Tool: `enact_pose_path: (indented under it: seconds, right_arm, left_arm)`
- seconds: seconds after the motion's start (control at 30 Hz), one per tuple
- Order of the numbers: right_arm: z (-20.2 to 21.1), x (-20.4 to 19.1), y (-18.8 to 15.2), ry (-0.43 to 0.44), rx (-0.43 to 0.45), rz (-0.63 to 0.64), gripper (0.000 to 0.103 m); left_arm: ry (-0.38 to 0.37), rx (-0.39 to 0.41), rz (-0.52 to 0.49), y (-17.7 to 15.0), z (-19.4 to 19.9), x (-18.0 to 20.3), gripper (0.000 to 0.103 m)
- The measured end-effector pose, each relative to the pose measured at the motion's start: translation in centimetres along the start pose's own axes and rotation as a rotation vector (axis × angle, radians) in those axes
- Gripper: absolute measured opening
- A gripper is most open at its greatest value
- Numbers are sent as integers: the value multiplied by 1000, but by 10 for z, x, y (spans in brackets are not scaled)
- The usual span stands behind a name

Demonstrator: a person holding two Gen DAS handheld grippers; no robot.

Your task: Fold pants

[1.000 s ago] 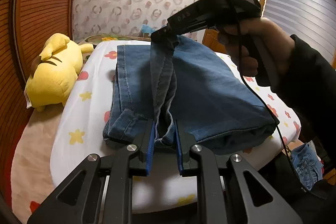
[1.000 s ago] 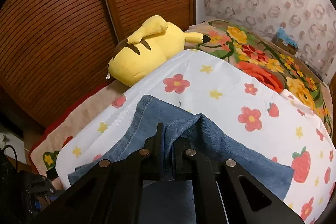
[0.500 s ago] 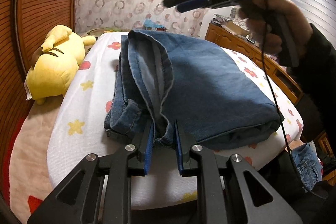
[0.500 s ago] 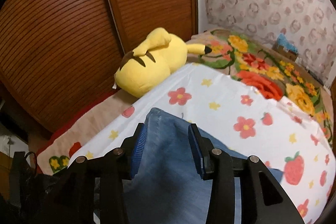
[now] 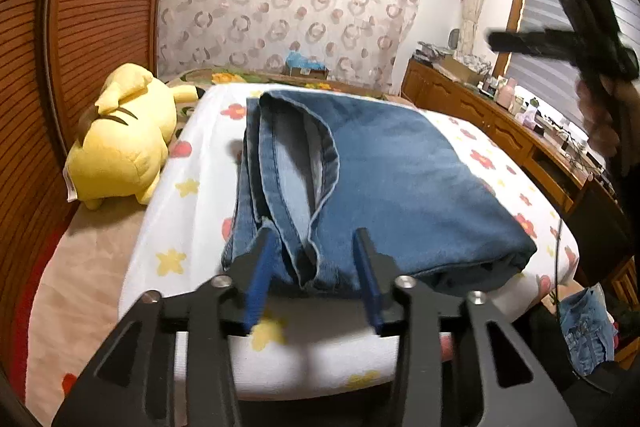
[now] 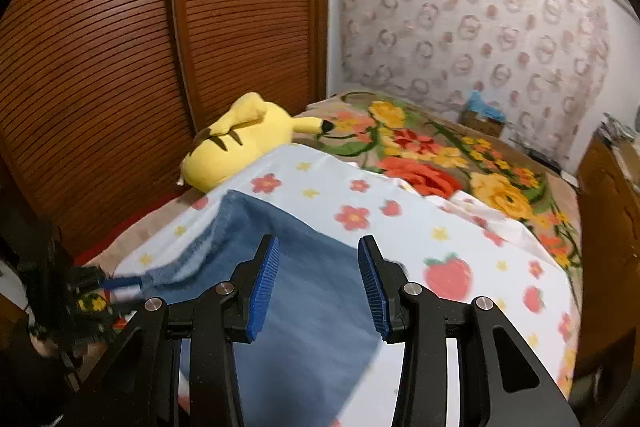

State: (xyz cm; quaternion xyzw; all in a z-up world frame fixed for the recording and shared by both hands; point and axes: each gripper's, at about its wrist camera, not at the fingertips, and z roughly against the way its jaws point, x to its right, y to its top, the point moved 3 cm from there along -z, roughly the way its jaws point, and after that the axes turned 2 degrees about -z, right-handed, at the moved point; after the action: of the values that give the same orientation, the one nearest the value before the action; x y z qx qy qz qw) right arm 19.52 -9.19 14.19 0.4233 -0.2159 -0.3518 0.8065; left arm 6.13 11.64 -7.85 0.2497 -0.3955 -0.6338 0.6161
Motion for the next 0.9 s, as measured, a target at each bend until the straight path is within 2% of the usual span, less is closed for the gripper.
enact_pose_path:
  seconds: [0.13,0.3,0.5,0.73,0.9]
  right_arm:
    - [28,6,-26,-39,16,-19,43]
    - [33,7,-64,-67,-10,-64,43]
    - [-2,8,-107,-48,-70,-141,43]
    - [-28,2,-126,-18,-96,-184,43]
    - [-39,5,-131,-9,-103,-203,43]
  left_arm:
    - [8,6,-5,9,-3,1,48]
    - [20,-9,-32,17,-18,7,48]
    - [52,-35,-40,23,-41,4,48]
    - [150,-51,-1,20,-50,-22,48]
    - [190,-86,17,8,-54,-35,48]
